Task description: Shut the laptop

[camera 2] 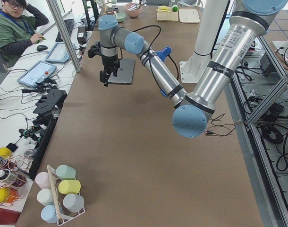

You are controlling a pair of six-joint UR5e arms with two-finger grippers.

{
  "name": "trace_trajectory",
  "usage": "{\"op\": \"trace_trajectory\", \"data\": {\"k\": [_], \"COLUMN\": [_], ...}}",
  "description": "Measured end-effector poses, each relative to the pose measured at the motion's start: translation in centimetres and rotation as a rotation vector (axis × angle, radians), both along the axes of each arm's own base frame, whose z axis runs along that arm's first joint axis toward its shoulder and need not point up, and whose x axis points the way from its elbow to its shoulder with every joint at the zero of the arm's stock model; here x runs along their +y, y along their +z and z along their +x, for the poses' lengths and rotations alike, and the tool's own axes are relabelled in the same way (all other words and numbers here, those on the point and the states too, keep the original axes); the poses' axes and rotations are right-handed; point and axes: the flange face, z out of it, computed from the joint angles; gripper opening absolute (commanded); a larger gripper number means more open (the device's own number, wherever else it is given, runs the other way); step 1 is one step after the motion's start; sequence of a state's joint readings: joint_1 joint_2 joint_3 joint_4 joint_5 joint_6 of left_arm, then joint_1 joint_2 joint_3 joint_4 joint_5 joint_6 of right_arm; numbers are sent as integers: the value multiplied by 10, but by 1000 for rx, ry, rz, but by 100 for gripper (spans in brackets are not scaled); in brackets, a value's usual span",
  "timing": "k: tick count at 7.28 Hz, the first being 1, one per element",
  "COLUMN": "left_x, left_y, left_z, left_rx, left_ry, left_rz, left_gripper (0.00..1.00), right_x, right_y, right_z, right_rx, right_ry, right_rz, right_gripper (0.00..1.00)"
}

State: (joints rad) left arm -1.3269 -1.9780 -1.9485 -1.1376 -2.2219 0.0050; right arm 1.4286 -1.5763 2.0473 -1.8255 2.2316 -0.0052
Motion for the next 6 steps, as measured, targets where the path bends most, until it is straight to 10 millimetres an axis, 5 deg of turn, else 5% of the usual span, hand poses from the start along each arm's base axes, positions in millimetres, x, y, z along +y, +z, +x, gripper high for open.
{"op": "trace_trajectory", "data": {"k": [2,4,6], "left_x": [4,35,62], "left_y": [115,237,293], "left_z": [-82,-124,-149], "left_rx": [-47,-55,-46], "left_ry": [103,166,136], "left_rz": [-26,-132,-149], "left_gripper": [99,99,99], "right_x": [43,111,144], "right_y": [81,145,183], "right_z": [76,116,125], "right_rx": [26,21,38], "right_ry": [-46,-35,-25], "right_rz": [-8,-74,-144], "right_gripper": [100,100,100]}}
